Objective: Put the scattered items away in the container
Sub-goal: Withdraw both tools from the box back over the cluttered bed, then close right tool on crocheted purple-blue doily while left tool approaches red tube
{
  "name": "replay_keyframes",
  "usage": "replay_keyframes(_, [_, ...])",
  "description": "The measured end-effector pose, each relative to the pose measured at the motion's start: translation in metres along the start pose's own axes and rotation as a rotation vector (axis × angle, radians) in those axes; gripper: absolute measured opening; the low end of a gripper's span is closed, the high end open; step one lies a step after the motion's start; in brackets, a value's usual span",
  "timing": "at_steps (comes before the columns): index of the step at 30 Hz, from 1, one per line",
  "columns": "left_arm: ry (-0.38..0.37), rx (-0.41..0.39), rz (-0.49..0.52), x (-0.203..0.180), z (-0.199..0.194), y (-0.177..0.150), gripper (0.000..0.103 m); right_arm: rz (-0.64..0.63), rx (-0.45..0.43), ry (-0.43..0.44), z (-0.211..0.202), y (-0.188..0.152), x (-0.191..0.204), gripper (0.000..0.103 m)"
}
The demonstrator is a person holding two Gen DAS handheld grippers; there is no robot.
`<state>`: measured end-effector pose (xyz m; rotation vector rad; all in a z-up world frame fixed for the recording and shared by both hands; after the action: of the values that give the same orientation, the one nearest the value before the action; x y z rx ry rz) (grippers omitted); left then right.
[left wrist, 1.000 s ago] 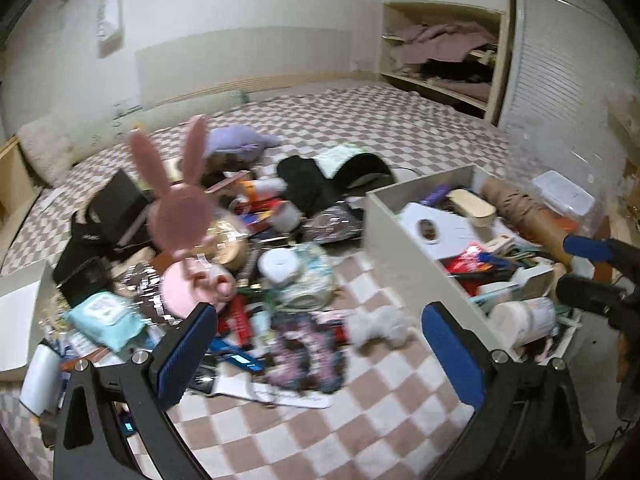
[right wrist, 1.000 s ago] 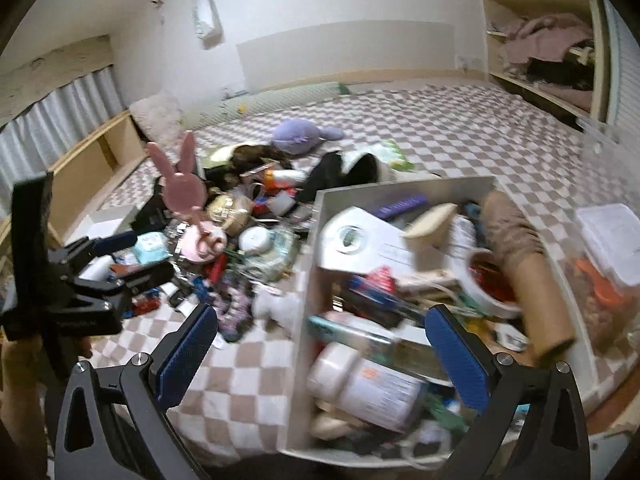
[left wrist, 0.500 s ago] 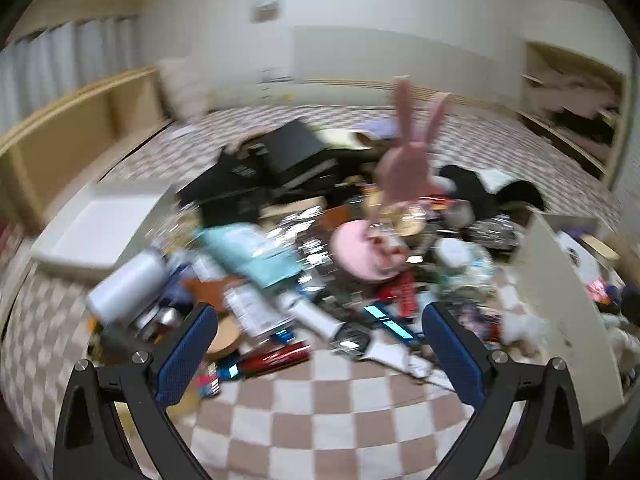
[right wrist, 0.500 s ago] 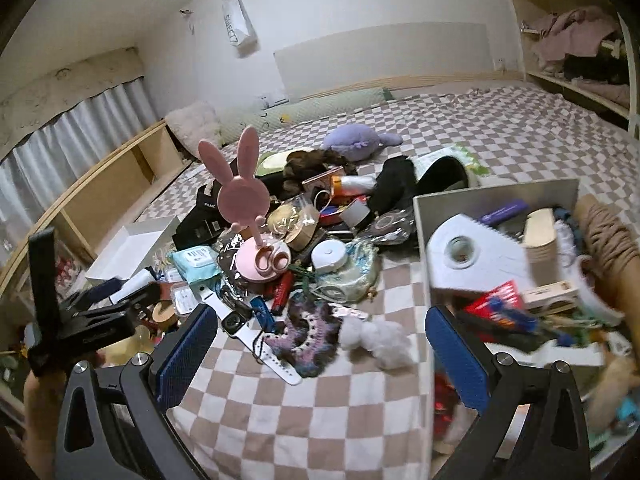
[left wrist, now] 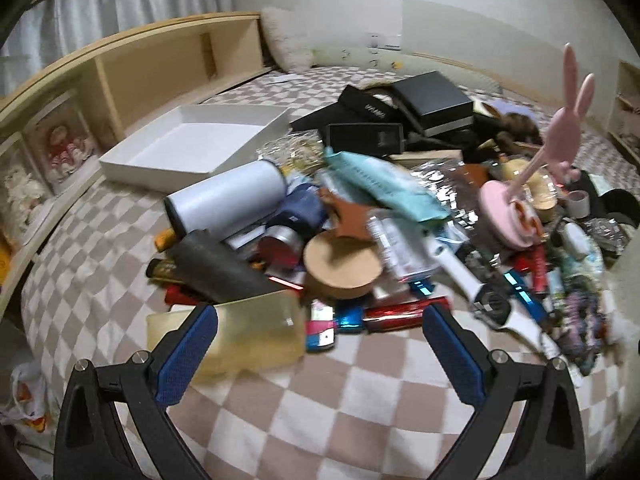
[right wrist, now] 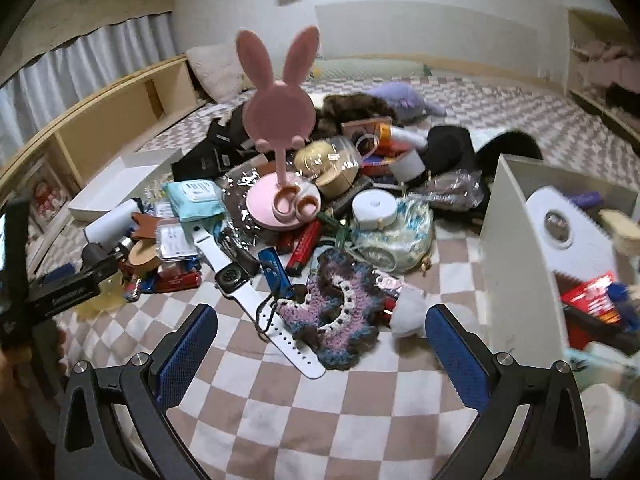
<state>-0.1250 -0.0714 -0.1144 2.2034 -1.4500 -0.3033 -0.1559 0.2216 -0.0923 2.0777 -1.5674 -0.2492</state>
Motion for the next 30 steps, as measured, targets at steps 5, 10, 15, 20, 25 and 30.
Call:
replay_keyframes(5, [0.011,-0.012,0.017,-0.001,0.01,-0.006,0.103,0.058,0.053,-0.018,0.027,-0.001,-0.01,0.103])
replay_keyframes(10, [-0.061,-0.01,0.044,-0.008,0.02,-0.013,0.103,0.123,0.073,0.051,0.044,-0.001,-0.018,0.103])
replay_keyframes(15, [-0.136,0.01,0.081,-0.022,0.023,-0.021,0.103,0.079,0.098,0.083,0.058,0.004,-0.009,0.103])
replay_keyframes(20, [-0.19,0.013,0.12,-0.035,0.02,-0.025,0.103,0.058,0.136,0.072,0.076,0.012,-0.004,0.095])
replay_keyframes(25, [-0.245,0.04,0.122,-0.041,0.023,-0.028,0.103,0.06,0.177,0.027,0.094,0.016,-0.006,0.085])
replay_keyframes(30, [-0.301,0.043,0.128,-0.044,0.02,-0.028,0.103,0.027,0.174,-0.05,0.1,0.02,-0.004,0.084])
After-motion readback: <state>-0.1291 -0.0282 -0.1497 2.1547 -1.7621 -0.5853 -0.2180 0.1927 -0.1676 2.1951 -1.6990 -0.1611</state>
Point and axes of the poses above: each gripper's, at about its wrist camera, not at the fingertips, and z roughly the way its jaws point, x to its left, y to its top, the point moved 4 cm from there along z, roughly the way its jaws point, and after that the axes turned 14 degrees about x, right-handed, at the moved point
